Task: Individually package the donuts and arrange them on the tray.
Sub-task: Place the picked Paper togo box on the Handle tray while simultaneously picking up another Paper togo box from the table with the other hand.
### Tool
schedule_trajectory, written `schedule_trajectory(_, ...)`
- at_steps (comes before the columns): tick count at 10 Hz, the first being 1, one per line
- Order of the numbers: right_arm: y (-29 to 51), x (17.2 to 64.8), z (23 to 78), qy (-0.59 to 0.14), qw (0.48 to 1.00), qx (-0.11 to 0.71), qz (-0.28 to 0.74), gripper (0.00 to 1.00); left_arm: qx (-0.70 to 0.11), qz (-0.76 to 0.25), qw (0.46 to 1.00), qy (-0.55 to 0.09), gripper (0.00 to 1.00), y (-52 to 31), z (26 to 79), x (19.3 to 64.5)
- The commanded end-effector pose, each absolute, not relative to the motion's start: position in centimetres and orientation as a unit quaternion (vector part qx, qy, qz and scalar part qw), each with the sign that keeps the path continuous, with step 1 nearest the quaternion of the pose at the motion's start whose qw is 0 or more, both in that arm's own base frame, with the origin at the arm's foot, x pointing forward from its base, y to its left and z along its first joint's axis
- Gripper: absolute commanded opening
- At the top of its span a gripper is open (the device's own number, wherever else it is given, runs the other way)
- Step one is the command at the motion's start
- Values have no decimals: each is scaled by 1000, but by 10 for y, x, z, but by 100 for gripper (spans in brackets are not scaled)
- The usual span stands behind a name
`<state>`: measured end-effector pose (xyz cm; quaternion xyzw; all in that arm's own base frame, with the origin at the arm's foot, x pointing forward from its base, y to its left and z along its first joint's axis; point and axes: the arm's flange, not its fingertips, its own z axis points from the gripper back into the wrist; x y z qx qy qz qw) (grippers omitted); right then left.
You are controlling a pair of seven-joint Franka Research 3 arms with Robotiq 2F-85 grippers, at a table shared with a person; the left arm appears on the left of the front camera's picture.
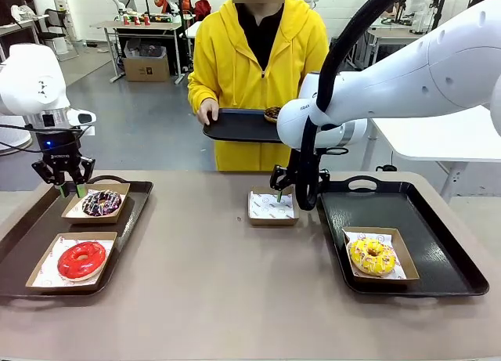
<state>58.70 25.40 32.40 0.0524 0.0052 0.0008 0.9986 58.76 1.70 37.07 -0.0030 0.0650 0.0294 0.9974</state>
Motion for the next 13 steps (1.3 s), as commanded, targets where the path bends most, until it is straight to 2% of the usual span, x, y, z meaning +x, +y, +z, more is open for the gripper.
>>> schedule_trajectory(1, 257, 591, 323, 0, 999, 35, 1, 100, -9, 23, 997, 73, 100, 18, 374, 592)
schedule_trajectory(2, 257, 591, 323, 10, 999, 39, 7, 40, -9, 22, 997, 73, 100, 18, 374, 592)
schedule_trajectory(3, 258, 591, 323, 15, 999, 41, 6, 40, -8, 20, 997, 71, 99, 18, 374, 591)
schedule_trajectory(4, 258, 591, 323, 15, 999, 41, 6, 0, -8, 19, 997, 70, 100, 18, 374, 591)
schedule_trajectory(5, 257, 592, 323, 17, 999, 42, 5, 34, -8, 19, 997, 70, 100, 19, 375, 591)
schedule_trajectory(6, 257, 592, 323, 17, 999, 42, 3, 0, -10, 19, 997, 70, 100, 18, 375, 590)
schedule_trajectory(13, 259, 591, 326, 23, 999, 34, -6, 0, -26, 17, 997, 77, 100, 20, 378, 587)
